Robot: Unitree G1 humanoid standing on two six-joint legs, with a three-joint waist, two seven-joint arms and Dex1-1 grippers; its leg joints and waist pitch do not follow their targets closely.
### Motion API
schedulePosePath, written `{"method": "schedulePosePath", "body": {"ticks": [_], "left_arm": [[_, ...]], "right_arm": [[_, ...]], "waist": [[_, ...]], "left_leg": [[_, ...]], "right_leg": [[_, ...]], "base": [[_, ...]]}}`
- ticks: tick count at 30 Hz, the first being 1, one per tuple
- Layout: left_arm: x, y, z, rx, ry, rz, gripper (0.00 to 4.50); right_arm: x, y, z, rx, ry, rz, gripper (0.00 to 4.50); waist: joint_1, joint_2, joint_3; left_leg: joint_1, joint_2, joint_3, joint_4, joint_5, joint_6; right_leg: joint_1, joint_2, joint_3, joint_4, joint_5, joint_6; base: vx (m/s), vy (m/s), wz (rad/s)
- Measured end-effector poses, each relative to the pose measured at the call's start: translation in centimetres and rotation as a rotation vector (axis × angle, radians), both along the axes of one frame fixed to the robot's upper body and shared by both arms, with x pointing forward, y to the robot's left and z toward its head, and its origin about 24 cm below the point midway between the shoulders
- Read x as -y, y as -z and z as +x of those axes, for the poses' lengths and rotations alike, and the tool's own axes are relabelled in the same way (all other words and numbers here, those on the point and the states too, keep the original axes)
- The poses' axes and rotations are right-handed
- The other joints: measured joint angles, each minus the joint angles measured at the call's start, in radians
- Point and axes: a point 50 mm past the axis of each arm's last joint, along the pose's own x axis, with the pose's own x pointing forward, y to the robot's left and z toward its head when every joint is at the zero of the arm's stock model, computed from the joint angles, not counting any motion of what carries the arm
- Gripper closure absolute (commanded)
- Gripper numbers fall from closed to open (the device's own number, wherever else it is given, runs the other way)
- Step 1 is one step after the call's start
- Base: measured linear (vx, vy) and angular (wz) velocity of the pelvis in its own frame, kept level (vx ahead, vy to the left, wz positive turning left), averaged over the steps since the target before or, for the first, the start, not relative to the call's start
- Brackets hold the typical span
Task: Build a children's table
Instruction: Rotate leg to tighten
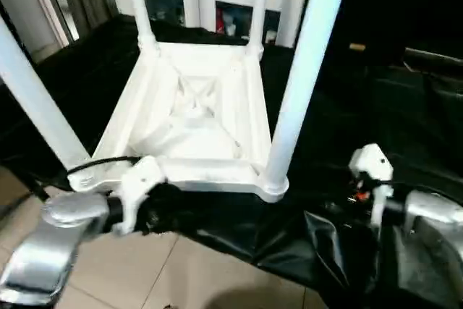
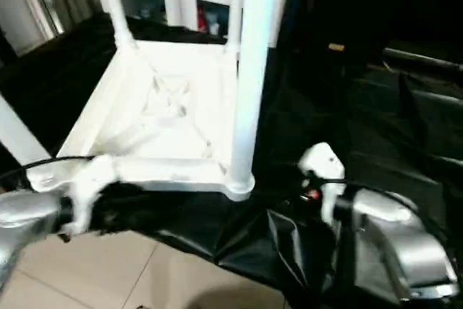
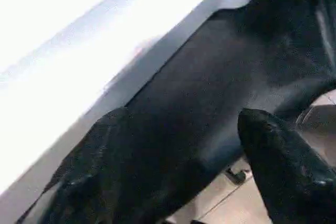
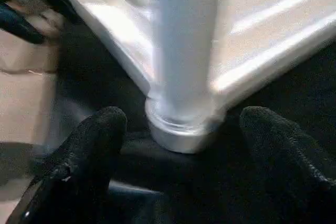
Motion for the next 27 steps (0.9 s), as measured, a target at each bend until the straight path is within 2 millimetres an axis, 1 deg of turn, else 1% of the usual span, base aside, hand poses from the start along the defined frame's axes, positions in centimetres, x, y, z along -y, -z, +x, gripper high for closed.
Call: {"method": "schedulePosePath", "body": {"ticks": [2,3,5,6,8,9,11,12,13,14,15,17,18,21,23,25,27], "left_arm": [[-0.7,0.1,-0.7,-0.03,-0.02,0.019,0.54],[-1.2,0.1,-1.1,-0.049,-0.038,0.033,0.37],[-1.9,0.1,-1.8,-0.08,-0.063,0.045,0.19],[-2.1,0.0,-2.0,-0.081,-0.082,0.045,0.13],[-2.2,0.0,-2.1,-0.08,-0.096,0.044,0.06],[-2.3,0.0,-2.2,-0.08,-0.103,0.046,0.0],[-2.9,0.1,-2.5,-0.086,-0.129,0.058,0.0],[-3.4,-0.1,-2.7,-0.086,-0.147,0.06,0.0],[-4.0,-0.1,-3.0,-0.091,-0.163,0.065,0.0],[-4.3,-0.3,-3.1,-0.092,-0.175,0.069,0.0],[-4.8,-0.4,-3.3,-0.091,-0.187,0.071,0.0],[-6.0,-0.8,-4.1,-0.109,-0.217,0.076,0.0],[-6.4,-1.0,-4.3,-0.107,-0.23,0.076,0.0],[-7.6,-1.3,-5.2,-0.124,-0.255,0.058,0.0],[-8.3,-1.5,-5.9,-0.131,-0.276,0.035,0.0],[-8.7,-1.5,-6.1,-0.135,-0.289,0.017,0.0],[-9.1,-1.4,-6.7,-0.137,-0.313,0.001,0.0]], "right_arm": [[-0.6,0.0,-0.9,-0.055,-0.056,0.063,0.65],[-1.1,0.0,-1.4,-0.099,-0.096,0.102,0.65],[-2.3,0.4,-2.3,-0.149,-0.168,0.134,0.94],[-3.2,0.8,-2.5,-0.172,-0.197,0.156,1.01],[-4.3,1.3,-2.8,-0.195,-0.232,0.181,1.04],[-4.6,1.4,-2.9,-0.199,-0.239,0.184,1.27],[-5.3,1.4,-2.0,-0.163,-0.212,0.195,1.43],[-6.3,1.3,-1.3,-0.123,-0.188,0.218,1.47],[-7.3,1.4,-0.5,-0.089,-0.145,0.247,1.71],[-8.1,1.5,0.0,-0.069,-0.116,0.268,1.82],[-8.8,1.7,0.3,-0.06,-0.097,0.28,1.82],[-10.1,2.3,0.6,-0.065,-0.053,0.311,2.02],[-10.4,2.6,0.6,-0.068,-0.048,0.307,2.15],[-11.6,2.9,1.1,-0.07,-0.023,0.339,2.38],[-12.3,3.1,1.4,-0.068,0.002,0.359,2.47],[-12.3,3.3,1.6,-0.066,0.024,0.351,2.7],[-12.4,3.3,2.3,-0.042,0.059,0.335,2.89]], "waist": [[0.0,0.0,0.0],[0.001,0.0,0.0],[0.001,-0.003,-0.002],[0.0,-0.005,-0.004],[0.001,-0.006,-0.004],[0.002,-0.006,-0.004],[0.0,-0.009,-0.005],[-0.004,-0.01,-0.007],[-0.009,-0.011,-0.007],[-0.009,-0.011,-0.007],[-0.008,-0.01,-0.006],[-0.007,-0.01,-0.006],[-0.002,-0.009,-0.006],[0.001,-0.008,-0.005],[0.0,-0.01,-0.006],[0.002,-0.013,-0.008],[-0.001,-0.013,-0.008]], "left_leg": [[0.0,0.0,0.0,0.0,0.0,0.0],[0.0,0.0,0.0,0.0,0.0,0.0],[0.0,0.0,-0.001,0.0,0.0,0.0],[0.0,0.0,-0.001,0.0,0.0,0.0],[0.0,0.0,-0.001,0.001,0.0,0.0],[0.0,0.0,-0.001,0.002,0.0,0.0],[0.0,0.0,-0.001,0.002,0.0,0.0],[0.001,0.0,-0.002,0.002,0.0,0.0],[0.002,0.0,-0.003,0.002,0.0,-0.001],[0.002,0.0,-0.006,0.002,0.002,-0.003],[0.002,0.0,-0.008,0.002,0.002,-0.004],[0.003,0.0,-0.009,0.002,0.003,-0.005],[0.002,0.0,-0.009,0.002,0.003,-0.005],[0.002,-0.001,-0.01,0.002,0.003,-0.005],[0.003,0.0,-0.01,0.001,0.003,-0.005],[0.003,0.0,-0.012,0.002,0.003,-0.006],[0.003,-0.001,-0.012,0.002,0.003,-0.006]], "right_leg": [[0.0,0.0,0.0,0.0,0.0,0.0],[0.0,0.0,0.0,0.0,0.0,0.0],[0.001,0.001,0.0,0.0,0.0,0.0],[0.0,0.001,0.0,0.0,0.0,0.0],[0.001,0.0,0.0,0.0,-0.003,0.004],[0.001,0.0,0.001,0.0,-0.003,0.005],[0.001,0.0,0.0,0.0,-0.003,0.005],[0.0,0.001,0.0,0.0,-0.002,0.005],[0.0,0.001,0.0,0.001,-0.002,0.004],[-0.001,0.001,-0.002,0.002,-0.002,0.004],[-0.001,0.001,-0.003,0.001,-0.002,0.004],[0.0,0.002,-0.003,0.002,-0.002,0.004],[0.0,0.002,-0.002,0.001,-0.002,0.004],[0.001,0.002,-0.001,0.002,-0.002,0.004],[0.001,0.003,-0.001,0.003,-0.002,0.004],[0.002,0.004,-0.001,0.003,-0.002,0.004],[0.002,0.005,0.001,0.003,-0.002,0.004]], "base": [[0.0,0.0,0.0],[0.0,0.0,0.0],[0.0,0.0,0.0],[0.0,0.0,0.0],[0.0,0.0,0.0],[0.0,0.0,0.0],[0.0,0.0,0.0],[0.0,0.0,0.0],[0.0,0.0,0.0],[0.0,0.0,0.0],[0.0,0.0,0.0],[0.0,0.0,0.0],[0.0,0.0,0.0],[0.0,0.0,0.0],[0.0,0.0,0.0],[0.0,0.0,0.0],[0.0,0.0,0.0]]}}
